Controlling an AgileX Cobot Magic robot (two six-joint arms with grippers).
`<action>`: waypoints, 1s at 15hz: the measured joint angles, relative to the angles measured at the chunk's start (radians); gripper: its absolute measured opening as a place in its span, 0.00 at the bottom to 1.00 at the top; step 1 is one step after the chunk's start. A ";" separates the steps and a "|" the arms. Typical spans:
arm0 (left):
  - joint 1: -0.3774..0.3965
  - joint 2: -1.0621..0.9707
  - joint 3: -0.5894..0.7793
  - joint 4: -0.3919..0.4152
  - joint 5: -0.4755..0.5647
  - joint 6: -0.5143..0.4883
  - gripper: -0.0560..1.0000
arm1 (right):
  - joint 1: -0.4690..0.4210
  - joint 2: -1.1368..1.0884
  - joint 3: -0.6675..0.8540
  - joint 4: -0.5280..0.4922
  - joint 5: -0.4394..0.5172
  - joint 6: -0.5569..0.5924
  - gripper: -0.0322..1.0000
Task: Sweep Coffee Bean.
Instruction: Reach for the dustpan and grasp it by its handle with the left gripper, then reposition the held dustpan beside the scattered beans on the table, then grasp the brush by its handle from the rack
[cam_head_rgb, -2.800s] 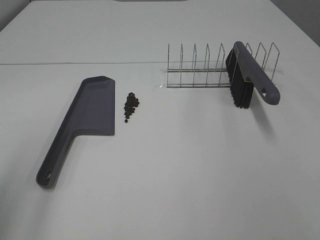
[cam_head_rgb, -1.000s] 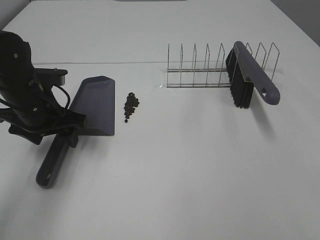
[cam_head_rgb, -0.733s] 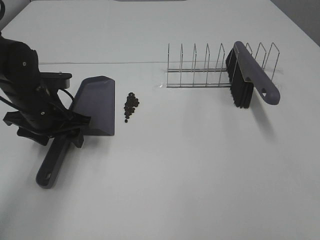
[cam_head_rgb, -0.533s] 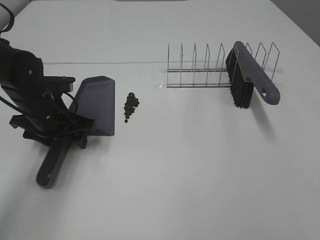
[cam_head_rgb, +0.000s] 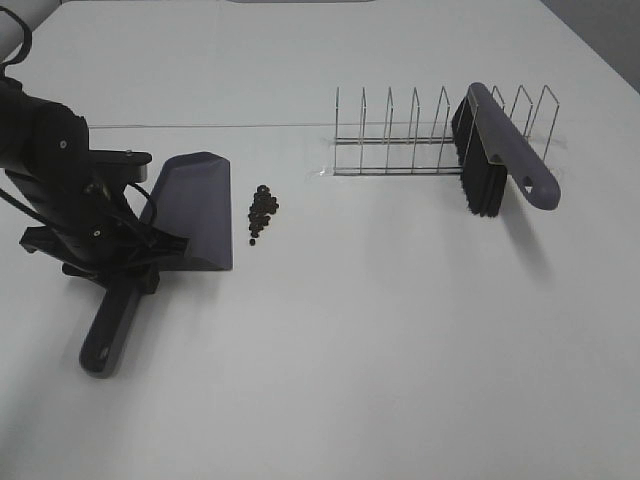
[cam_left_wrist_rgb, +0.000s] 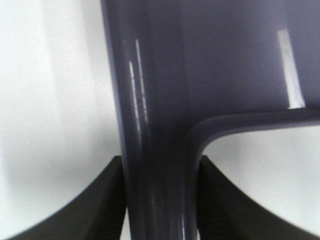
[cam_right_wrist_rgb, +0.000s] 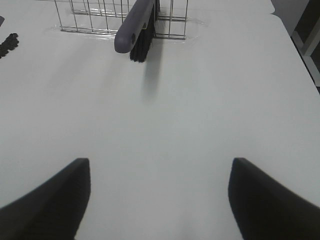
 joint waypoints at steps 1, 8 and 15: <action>0.000 0.000 0.000 -0.002 0.002 0.000 0.39 | 0.000 0.000 0.000 0.000 0.000 0.000 0.74; 0.000 -0.026 0.004 0.003 0.035 -0.037 0.40 | 0.000 0.000 0.000 0.000 0.000 0.000 0.74; 0.000 -0.189 0.006 0.039 0.060 -0.041 0.40 | 0.000 0.188 -0.063 0.031 -0.202 0.000 0.74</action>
